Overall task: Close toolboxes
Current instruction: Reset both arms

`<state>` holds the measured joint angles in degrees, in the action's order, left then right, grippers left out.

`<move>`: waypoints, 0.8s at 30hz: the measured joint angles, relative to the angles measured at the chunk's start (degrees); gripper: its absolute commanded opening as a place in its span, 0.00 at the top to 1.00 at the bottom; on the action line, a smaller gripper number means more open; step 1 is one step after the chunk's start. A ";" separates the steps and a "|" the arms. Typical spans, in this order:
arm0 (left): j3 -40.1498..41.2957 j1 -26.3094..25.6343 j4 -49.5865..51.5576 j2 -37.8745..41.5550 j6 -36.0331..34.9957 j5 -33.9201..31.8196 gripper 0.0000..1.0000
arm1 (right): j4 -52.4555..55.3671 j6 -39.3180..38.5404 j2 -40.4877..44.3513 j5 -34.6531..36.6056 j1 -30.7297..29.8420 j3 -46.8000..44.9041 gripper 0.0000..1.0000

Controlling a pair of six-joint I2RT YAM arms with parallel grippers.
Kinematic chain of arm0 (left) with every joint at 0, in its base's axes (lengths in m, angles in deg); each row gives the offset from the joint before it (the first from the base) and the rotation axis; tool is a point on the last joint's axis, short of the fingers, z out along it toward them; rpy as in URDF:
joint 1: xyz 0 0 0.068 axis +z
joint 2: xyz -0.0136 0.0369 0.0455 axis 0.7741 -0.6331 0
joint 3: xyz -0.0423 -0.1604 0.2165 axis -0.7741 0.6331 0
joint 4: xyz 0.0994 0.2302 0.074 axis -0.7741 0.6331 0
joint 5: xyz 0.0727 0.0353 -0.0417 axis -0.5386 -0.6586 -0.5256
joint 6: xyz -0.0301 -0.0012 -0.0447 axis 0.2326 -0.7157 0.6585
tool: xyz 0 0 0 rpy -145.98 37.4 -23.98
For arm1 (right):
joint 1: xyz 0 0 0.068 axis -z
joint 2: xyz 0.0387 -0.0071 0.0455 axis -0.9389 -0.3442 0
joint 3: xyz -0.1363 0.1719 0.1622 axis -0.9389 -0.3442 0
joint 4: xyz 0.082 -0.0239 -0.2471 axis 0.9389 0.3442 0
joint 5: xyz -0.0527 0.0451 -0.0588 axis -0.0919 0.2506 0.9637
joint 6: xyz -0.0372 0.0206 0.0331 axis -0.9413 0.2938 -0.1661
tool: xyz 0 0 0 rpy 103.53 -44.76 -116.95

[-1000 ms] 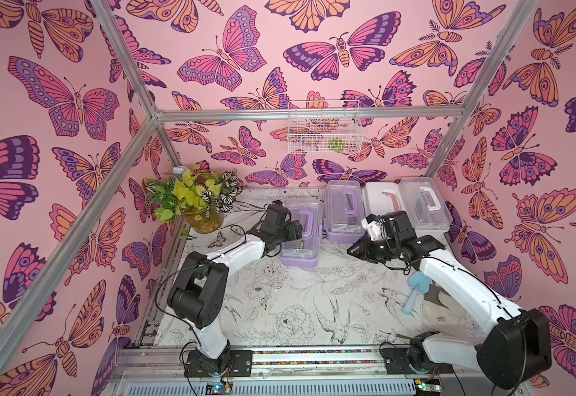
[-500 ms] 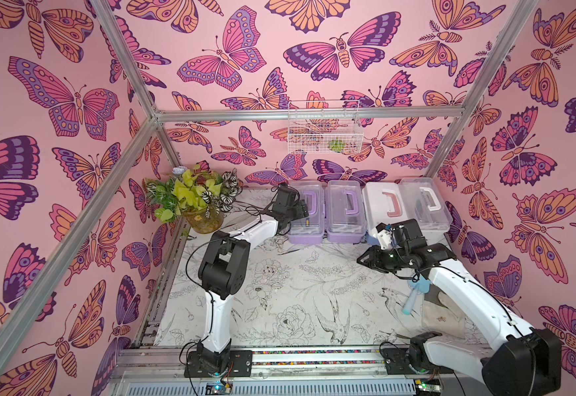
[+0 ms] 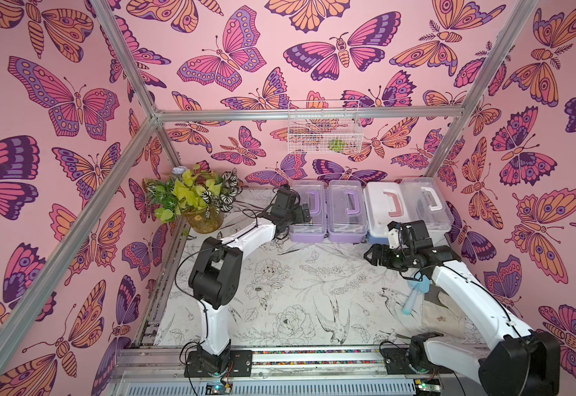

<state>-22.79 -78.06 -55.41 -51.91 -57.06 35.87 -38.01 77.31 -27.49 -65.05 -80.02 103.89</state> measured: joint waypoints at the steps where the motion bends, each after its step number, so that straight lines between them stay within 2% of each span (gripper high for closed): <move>1: 1.81 0.31 0.15 3.45 -2.05 -1.25 0.01 | -1.92 -1.11 1.33 2.60 0.31 -1.46 0.01; 7: 18.53 3.69 -3.21 30.18 -15.50 -11.39 0.00 | -18.62 -6.25 7.76 17.51 1.14 -15.61 0.01; 10: 31.43 7.52 -7.61 40.79 -19.47 -14.56 0.00 | -26.08 -8.41 5.27 22.58 2.71 -20.41 0.01; 12: 40.39 10.47 -10.38 44.44 -20.85 -15.93 0.00 | -29.81 -9.57 2.36 24.55 3.45 -21.31 0.01; 15: 51.45 15.32 -13.88 45.29 -21.44 -16.22 0.00 | -35.82 -11.17 -1.99 26.01 3.65 -21.31 0.01; 18: 57.35 19.61 -18.73 42.62 -21.51 -15.17 0.00 | -42.99 -12.35 -5.03 27.34 3.65 -22.08 0.01; 22: 59.39 23.06 -31.71 33.48 -22.27 -12.31 0.00 | -51.23 -13.90 -7.56 29.27 3.65 -24.02 0.01; 24: 58.64 24.55 -34.97 29.07 -22.73 -10.23 0.00 | -55.58 -14.95 -8.48 29.88 3.74 -25.00 0.01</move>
<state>35.85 -53.51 -90.38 -22.84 -79.79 25.64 -93.59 62.36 -35.97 -35.17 -76.28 78.89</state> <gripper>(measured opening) 0.995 0.991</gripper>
